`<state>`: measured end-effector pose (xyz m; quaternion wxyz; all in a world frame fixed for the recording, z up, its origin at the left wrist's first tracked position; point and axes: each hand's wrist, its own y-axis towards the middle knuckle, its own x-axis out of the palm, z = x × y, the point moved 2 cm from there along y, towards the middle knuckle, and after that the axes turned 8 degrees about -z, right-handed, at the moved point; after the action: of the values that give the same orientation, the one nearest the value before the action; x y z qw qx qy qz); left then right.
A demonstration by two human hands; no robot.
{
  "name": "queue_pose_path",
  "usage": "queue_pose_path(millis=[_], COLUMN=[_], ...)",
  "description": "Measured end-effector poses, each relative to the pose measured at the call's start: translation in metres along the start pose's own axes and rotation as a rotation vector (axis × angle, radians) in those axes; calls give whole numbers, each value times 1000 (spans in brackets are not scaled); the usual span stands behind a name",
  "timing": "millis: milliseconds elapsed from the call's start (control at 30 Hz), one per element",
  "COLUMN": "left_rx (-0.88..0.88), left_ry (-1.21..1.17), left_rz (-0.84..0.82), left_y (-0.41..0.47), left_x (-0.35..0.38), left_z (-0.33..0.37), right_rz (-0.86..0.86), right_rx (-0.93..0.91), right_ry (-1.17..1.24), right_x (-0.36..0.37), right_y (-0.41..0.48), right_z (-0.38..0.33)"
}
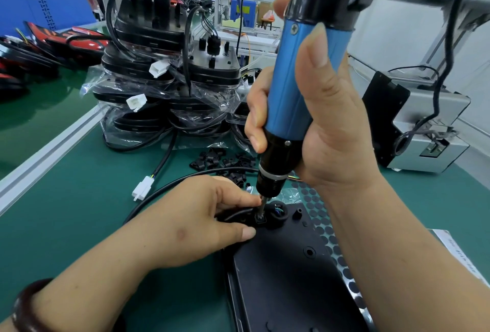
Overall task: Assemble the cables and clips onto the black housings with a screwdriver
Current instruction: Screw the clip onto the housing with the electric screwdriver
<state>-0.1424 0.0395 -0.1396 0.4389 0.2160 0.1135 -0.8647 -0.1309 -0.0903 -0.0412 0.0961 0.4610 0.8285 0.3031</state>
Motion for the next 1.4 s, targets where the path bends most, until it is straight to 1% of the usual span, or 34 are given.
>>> queue_pose_path(millis=[267,400,567,633,733,833,900,1033,1133,1167,1233,1400], left_rx=[-19,-34,-51,-50,-52,-62,-58,-42,-67,-65,-35,1], left_ry=[16,21,-104,-40,119,209,224,231,89,78,107,68], left_rz=[7,-6,-21,24,106,125,128,135,50,42,77,185], left_y=[0,0,0,1,3,4,4,5,1,-1,-4,-2], left_x=[-1,-2,3,5,8,8,8,8,5,4,3,9], left_z=[-1,-2,2,6,14,18,18,19,15,13,9,5], right_rz=[3,-29,62,120,198,244,265,267,243,229,187,126], right_rx=[-14,-37,-62,-79,-119,-175,-200,-203,-191,-188,-182,-142], right_ry=[-10,-26,-10,6,10,-1,-18,-31,-27,-29,-41,-55], right_x=[0,3,-10,-18,-28,-39,-45,-43,-35,-32,-25,-13], right_y=[-1,-1,-4,-3,-1,-4,-6,-6,-6,-6,-6,-4], right_z=[0,-2,-2,-9,-26,-39,-45,-51,-45,-40,-30,-14])
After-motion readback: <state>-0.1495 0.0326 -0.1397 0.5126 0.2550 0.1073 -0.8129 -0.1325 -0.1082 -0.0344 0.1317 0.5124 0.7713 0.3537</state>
